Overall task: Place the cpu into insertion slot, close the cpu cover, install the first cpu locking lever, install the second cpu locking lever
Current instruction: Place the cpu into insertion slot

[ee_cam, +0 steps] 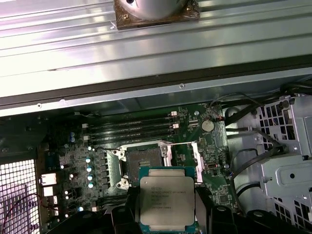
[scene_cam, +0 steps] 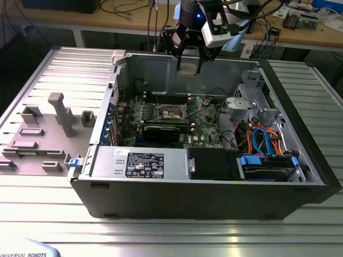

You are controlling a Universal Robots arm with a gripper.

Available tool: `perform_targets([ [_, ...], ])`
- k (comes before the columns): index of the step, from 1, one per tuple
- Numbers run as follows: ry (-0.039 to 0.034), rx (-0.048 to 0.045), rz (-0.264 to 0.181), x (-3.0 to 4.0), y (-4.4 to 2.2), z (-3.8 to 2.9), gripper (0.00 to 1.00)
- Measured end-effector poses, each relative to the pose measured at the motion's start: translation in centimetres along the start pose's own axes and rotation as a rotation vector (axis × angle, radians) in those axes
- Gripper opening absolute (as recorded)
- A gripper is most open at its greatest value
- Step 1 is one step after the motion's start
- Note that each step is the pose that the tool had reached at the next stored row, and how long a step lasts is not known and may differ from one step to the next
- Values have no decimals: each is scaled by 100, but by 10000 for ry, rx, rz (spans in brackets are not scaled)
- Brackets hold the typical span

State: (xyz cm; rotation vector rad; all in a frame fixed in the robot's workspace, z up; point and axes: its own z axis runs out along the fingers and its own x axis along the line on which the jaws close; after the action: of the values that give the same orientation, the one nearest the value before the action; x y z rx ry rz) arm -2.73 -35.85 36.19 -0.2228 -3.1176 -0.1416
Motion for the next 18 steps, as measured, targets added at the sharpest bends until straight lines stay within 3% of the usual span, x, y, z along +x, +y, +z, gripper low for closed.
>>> perform_targets([
  [6, -40, -9, 451, 0, 0, 0, 54],
  [14, -122, -26, 1371, 0, 0, 1, 54],
  [18, -132, -28, 1481, 0, 0, 1, 54],
])
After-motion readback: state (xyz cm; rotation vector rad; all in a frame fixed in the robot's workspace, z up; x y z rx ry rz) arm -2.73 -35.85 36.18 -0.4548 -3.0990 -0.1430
